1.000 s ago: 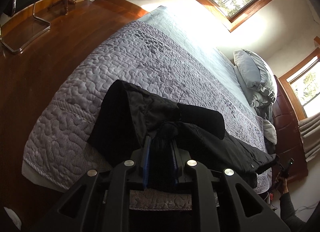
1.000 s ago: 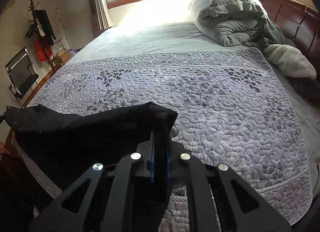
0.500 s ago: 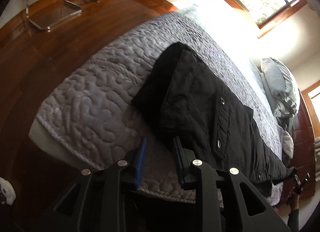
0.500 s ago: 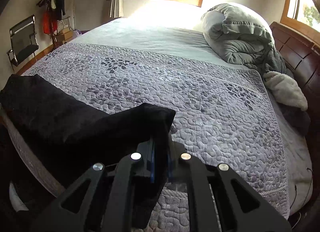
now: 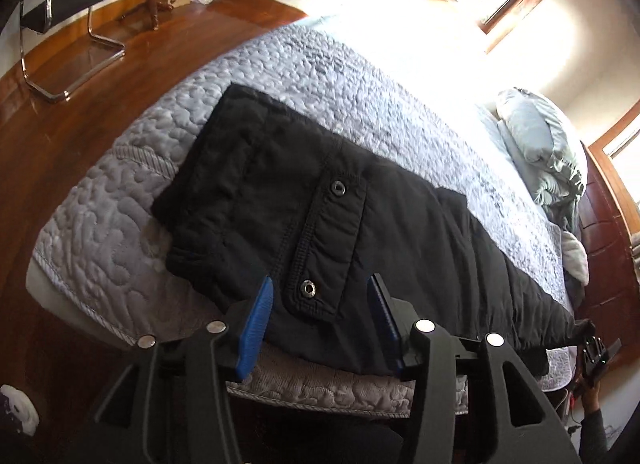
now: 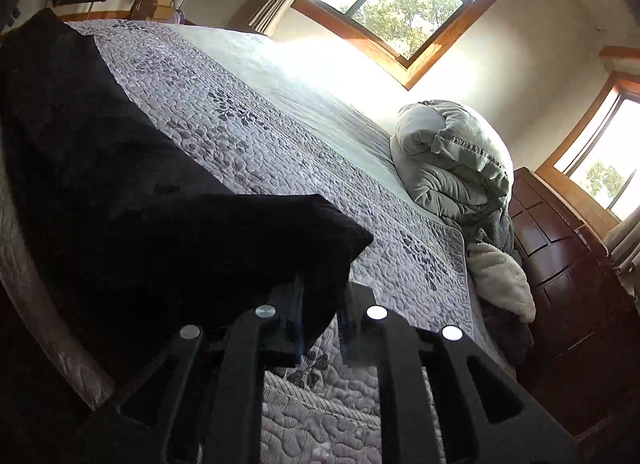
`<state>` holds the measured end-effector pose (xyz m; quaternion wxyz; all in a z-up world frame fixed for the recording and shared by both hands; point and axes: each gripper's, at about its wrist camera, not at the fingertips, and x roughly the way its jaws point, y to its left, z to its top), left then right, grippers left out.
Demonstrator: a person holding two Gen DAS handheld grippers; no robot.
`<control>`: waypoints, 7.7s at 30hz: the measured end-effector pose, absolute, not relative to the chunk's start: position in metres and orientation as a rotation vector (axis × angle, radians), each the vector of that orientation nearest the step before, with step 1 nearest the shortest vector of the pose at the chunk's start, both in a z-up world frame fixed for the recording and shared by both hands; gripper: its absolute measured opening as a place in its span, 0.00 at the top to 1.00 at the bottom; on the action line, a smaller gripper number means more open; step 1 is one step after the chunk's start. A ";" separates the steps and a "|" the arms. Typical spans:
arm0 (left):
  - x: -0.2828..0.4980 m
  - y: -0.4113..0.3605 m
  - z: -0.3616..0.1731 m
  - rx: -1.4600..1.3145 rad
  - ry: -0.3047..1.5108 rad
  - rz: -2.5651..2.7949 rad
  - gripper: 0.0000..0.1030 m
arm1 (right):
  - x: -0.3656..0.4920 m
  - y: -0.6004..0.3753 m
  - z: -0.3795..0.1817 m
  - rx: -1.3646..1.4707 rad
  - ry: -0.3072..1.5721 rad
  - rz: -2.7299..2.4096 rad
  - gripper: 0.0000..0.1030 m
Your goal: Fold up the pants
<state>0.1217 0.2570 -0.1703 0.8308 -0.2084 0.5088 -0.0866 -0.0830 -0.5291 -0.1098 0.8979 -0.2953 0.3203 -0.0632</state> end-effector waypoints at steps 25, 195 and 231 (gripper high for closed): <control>0.136 0.248 -0.205 -0.384 1.210 -0.186 0.43 | -0.063 -0.630 -0.178 1.558 0.949 0.023 0.13; 0.125 0.230 -0.159 -0.139 0.986 -0.004 0.05 | 0.012 -0.364 -0.009 0.328 0.621 -0.156 0.89; 0.142 0.213 -0.138 0.100 0.898 0.015 0.04 | 0.107 -0.153 -0.066 -0.133 0.786 0.002 0.90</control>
